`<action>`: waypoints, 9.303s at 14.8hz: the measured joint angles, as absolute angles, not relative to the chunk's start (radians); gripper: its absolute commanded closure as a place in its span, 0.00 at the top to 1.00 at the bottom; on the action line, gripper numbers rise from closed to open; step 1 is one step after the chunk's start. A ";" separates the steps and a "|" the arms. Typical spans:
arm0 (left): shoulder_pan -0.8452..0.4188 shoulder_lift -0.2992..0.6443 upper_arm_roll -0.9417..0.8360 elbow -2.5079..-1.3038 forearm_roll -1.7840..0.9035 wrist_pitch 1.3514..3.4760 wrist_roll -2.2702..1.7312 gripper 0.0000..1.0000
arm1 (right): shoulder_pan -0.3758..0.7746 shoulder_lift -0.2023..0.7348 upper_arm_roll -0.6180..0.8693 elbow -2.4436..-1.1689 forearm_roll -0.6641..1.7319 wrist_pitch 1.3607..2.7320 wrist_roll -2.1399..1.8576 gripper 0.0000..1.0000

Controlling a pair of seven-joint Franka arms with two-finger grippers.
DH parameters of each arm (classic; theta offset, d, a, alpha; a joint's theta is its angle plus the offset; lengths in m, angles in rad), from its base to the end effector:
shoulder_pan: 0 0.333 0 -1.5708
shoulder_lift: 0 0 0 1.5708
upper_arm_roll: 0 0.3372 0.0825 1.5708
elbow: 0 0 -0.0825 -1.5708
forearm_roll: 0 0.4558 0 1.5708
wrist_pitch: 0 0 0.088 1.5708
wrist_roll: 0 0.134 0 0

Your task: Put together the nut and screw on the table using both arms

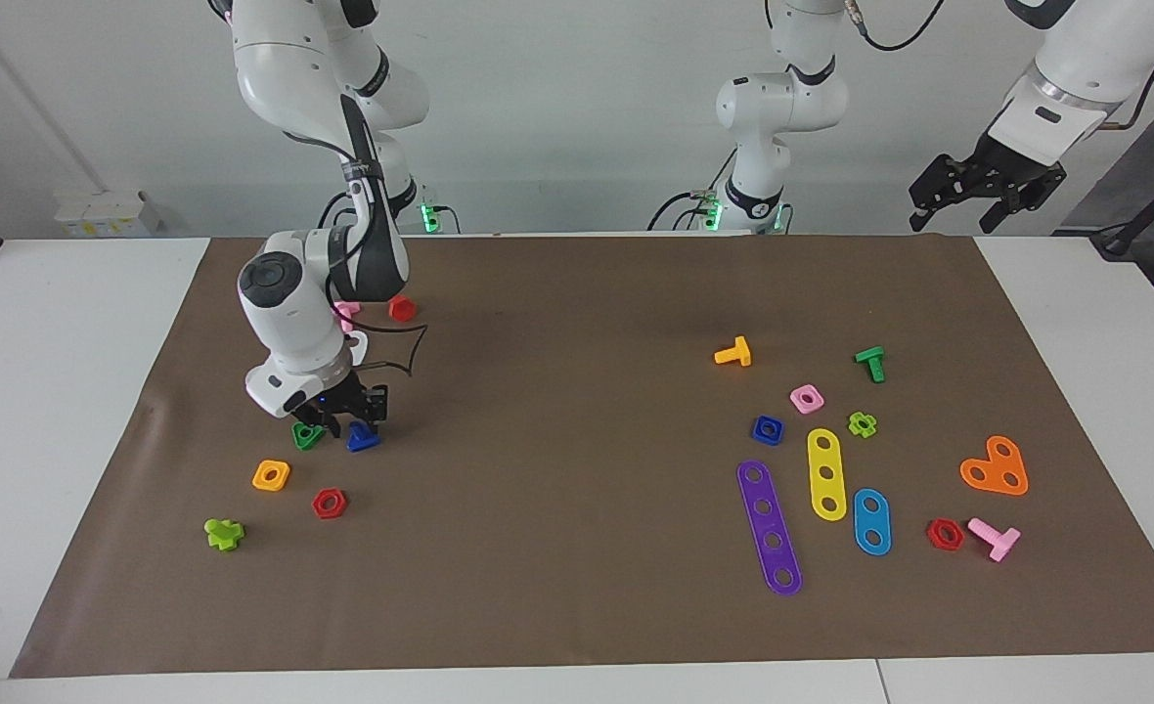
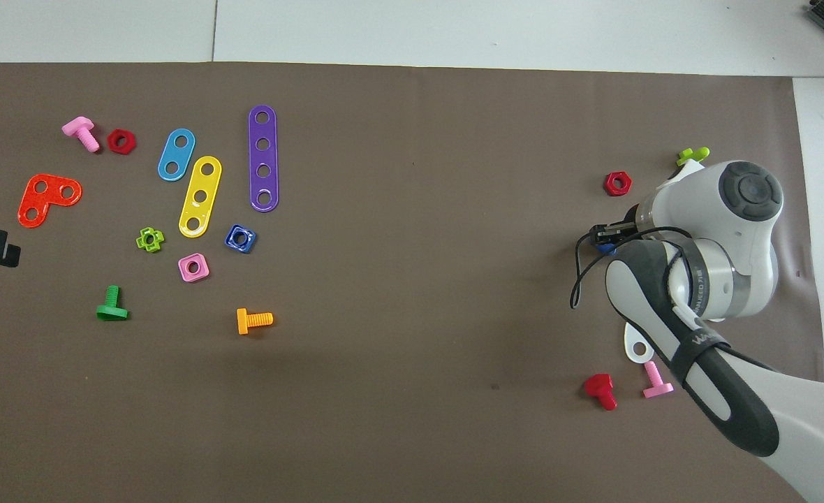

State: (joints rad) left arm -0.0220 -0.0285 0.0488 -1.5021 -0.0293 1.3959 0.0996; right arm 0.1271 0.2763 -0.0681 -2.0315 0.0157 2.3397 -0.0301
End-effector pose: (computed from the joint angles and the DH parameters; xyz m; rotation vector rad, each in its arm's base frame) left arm 0.5957 0.0121 0.6584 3.1018 -0.1192 -0.1175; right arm 0.6554 0.0396 0.2589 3.1320 0.1273 0.0513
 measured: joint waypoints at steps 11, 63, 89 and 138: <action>-0.022 -0.029 0.049 -1.502 -0.029 1.396 0.100 1.00 | 0.127 0.282 -0.068 -2.036 0.016 2.340 -0.043 0.00; -0.022 -0.029 0.049 -1.502 -0.029 1.396 0.100 1.00 | 0.391 0.157 -0.089 -1.697 0.009 2.182 0.664 1.00; -0.022 -0.029 0.049 -1.502 -0.029 1.396 0.100 1.00 | 0.005 -0.035 -0.072 -1.649 0.014 1.591 -0.033 1.00; -0.269 0.280 0.025 -2.133 -0.030 2.596 0.129 0.56 | -0.003 -0.054 -0.070 -1.634 0.054 1.534 0.003 1.00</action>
